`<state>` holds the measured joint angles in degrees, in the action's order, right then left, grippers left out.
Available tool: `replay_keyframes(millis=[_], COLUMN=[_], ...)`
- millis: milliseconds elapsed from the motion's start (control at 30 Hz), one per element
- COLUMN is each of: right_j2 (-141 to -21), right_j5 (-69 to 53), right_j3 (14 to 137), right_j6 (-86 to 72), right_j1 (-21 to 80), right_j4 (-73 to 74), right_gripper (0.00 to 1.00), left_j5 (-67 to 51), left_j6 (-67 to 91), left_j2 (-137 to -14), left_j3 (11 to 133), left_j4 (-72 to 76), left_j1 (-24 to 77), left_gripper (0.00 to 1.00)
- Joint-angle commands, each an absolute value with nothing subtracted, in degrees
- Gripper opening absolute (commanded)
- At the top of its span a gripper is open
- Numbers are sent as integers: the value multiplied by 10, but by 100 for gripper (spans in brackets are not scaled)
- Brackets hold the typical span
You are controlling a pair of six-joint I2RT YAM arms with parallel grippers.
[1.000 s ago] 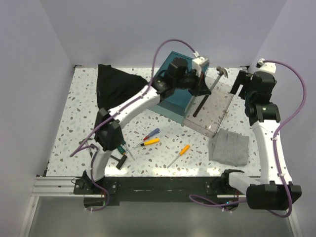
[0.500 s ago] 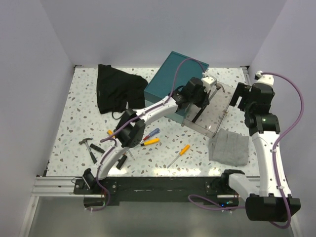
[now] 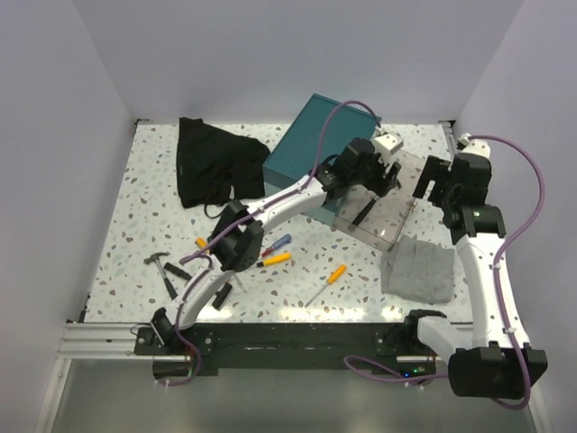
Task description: Sort the tools into containers
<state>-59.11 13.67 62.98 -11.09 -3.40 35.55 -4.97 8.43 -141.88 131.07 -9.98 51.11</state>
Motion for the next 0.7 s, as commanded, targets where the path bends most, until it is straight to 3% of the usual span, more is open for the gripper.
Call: replay_keyframes(millis=[0, 100, 267, 500, 667], right_j2=[-595, -599, -606, -664, -760], right_j5=[108, 73, -39, -97, -193], right_j3=[649, 650, 642, 671, 704], right_j6=[-103, -81, -38, 45, 168], right_j1=[-36, -35, -9, 247, 433], right_j4=[326, 305, 245, 217, 235], right_gripper=[91, 91, 86, 81, 81], left_j5=[-97, -84, -53, -8, -76], left_j6=[101, 104, 97, 65, 49], left_j2=[-1248, -1120, -929, -765, -791], left_j3=[1327, 1248, 984, 692, 647], left_j4=[-79, -112, -172, -273, -335], left_j1=[489, 448, 298, 92, -52], left_gripper=[74, 74, 75, 78, 75])
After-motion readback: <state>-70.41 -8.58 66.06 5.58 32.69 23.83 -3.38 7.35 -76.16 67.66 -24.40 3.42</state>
